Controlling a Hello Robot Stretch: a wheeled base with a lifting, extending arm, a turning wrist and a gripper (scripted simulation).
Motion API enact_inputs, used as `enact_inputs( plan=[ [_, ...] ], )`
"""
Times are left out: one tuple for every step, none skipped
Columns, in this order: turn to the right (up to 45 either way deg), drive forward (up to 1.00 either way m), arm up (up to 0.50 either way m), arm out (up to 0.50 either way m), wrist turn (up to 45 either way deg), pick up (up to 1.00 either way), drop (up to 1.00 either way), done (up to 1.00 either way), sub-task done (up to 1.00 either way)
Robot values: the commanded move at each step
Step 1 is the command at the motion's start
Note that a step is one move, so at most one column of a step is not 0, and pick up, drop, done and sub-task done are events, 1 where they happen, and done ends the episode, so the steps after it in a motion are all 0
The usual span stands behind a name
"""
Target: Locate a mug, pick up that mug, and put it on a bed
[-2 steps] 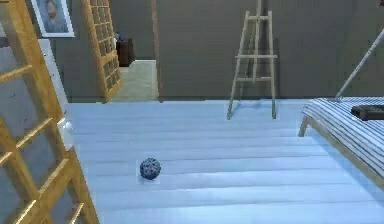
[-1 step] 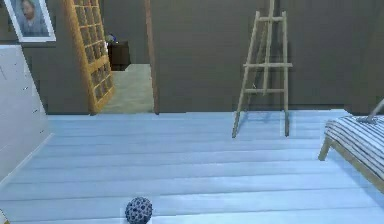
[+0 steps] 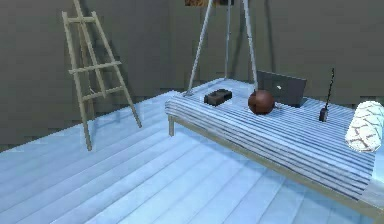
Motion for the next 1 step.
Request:
enact_inputs(
  plan=[
    [9.0, 0.00, 0.00, 0.00, 0.0, 0.00, 0.00, 0.00, 0.00]
  ],
)
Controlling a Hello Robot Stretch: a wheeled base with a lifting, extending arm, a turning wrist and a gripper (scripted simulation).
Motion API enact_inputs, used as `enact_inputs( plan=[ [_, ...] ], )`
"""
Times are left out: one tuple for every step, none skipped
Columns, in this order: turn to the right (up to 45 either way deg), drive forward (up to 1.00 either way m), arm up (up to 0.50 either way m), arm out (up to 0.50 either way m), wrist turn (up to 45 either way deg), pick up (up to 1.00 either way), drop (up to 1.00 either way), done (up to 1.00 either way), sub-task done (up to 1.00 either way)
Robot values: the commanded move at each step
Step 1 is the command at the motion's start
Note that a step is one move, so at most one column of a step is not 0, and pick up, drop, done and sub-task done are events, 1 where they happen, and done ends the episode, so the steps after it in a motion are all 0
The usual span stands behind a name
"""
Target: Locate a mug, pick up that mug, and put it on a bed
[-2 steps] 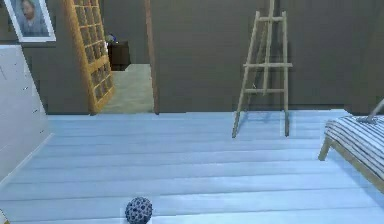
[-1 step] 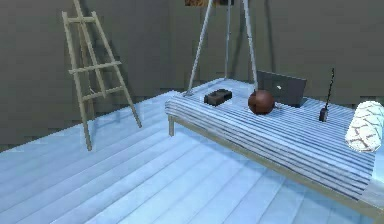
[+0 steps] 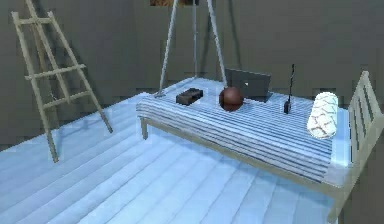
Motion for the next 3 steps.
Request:
enact_inputs(
  plan=[
    [0.0, 1.00, 0.00, 0.00, 0.0, 0.00, 0.00, 0.00, 0.00],
    [0.0, 0.25, 0.00, 0.00, 0.0, 0.00, 0.00, 0.00, 0.00],
    [45.0, 0.00, 0.00, 0.00, 0.0, 0.00, 0.00, 0.00, 0.00]
  ],
)
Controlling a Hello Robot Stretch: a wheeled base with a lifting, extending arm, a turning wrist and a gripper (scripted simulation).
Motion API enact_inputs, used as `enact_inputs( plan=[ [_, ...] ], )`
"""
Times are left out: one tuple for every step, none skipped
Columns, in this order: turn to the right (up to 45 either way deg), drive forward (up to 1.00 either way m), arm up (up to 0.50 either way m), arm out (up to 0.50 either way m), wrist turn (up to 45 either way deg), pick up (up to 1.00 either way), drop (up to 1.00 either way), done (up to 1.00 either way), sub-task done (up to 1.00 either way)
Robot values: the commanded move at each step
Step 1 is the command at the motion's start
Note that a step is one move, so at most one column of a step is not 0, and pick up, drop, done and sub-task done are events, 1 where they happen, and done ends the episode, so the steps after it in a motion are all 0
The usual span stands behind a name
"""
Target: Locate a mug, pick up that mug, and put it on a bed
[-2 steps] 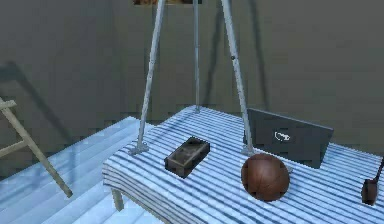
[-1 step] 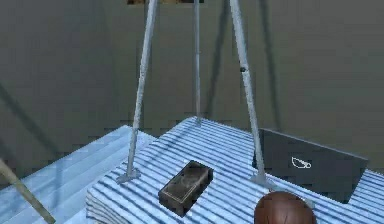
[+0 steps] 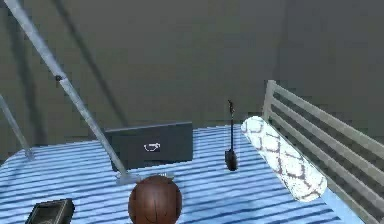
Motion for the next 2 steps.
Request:
enact_inputs(
  plan=[
    [30.0, 0.00, 0.00, 0.00, 0.0, 0.00, 0.00, 0.00, 0.00],
    [3.0, 0.00, 0.00, 0.00, 0.0, 0.00, 0.00, 0.00, 0.00]
  ],
)
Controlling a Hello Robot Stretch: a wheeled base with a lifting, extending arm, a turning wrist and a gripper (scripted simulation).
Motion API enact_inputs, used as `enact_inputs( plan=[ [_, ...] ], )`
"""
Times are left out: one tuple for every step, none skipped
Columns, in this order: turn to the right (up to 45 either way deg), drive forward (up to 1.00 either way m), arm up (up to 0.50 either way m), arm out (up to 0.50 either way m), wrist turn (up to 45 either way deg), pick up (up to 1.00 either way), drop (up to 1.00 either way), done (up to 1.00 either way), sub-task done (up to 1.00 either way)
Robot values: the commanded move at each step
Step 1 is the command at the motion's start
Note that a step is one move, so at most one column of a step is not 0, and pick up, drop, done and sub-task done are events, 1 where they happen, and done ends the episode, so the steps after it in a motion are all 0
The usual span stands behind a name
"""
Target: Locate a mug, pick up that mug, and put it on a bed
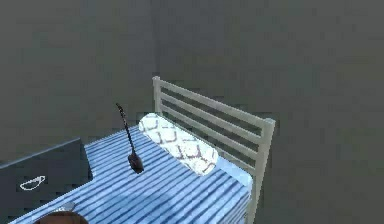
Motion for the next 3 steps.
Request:
enact_inputs(
  plan=[
    [-45.0, 0.00, 0.00, 0.00, 0.0, 0.00, 0.00, 0.00, 0.00],
    [-36.0, 0.00, 0.00, 0.00, 0.0, 0.00, 0.00, 0.00, 0.00],
    [45.0, 0.00, 0.00, 0.00, 0.0, 0.00, 0.00, 0.00, 0.00]
  ],
)
